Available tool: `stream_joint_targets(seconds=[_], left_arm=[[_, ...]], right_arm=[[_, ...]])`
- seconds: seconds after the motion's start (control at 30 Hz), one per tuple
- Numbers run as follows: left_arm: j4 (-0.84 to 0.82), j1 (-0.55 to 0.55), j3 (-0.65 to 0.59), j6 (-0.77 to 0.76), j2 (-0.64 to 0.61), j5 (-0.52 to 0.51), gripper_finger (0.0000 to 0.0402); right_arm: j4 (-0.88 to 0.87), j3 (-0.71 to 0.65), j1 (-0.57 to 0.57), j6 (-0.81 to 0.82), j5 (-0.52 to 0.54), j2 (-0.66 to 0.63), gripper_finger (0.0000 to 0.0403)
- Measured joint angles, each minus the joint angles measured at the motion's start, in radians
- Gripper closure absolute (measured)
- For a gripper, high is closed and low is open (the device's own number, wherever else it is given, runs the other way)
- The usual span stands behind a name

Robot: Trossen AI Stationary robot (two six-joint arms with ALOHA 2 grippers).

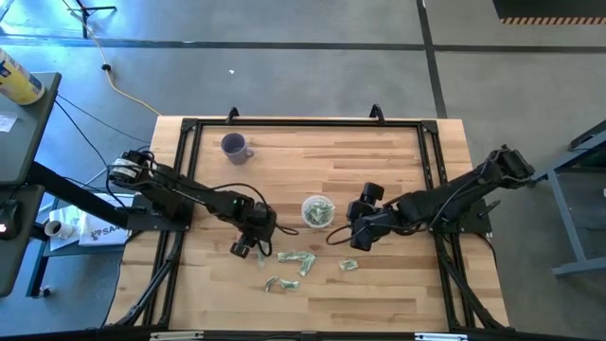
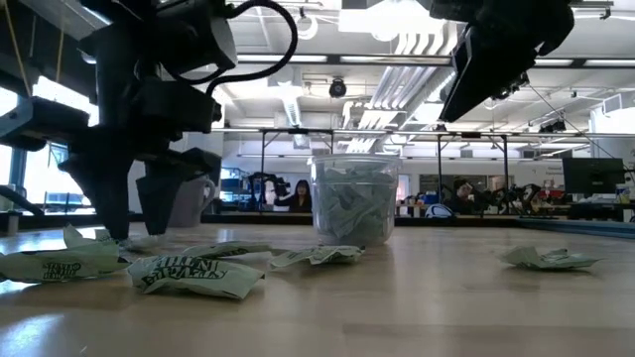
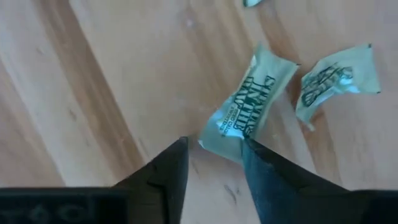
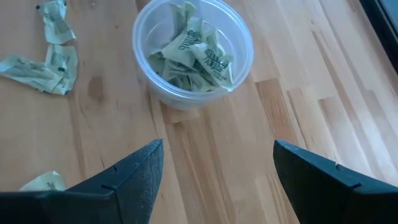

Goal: Pick and place Stevia / Truvia into bins
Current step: Put the stevia packet into the transparent container

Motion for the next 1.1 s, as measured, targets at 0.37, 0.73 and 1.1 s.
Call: stream_joint_targets(seconds=[0.37, 0.73, 1.1], left_arm=[[0.127, 0.000, -0.020, -0.009, 0.001, -0.048, 0.0379], [-0.120, 0.012, 0.165, -0.053, 0.001, -0.184, 0.0380], [-0.276, 0.117, 0.291, -0.869, 0.001, -0.040, 0.0274]], right_arm=[[-0.031, 0.000, -0.031, -0.003, -0.032, 0.000, 0.0110], [-0.079, 0.000, -0.029, 0.004, -0.035, 0.000, 0.0110], [-0.161, 0.000, -0.028, 0.085, -0.030, 0.000, 0.0110]])
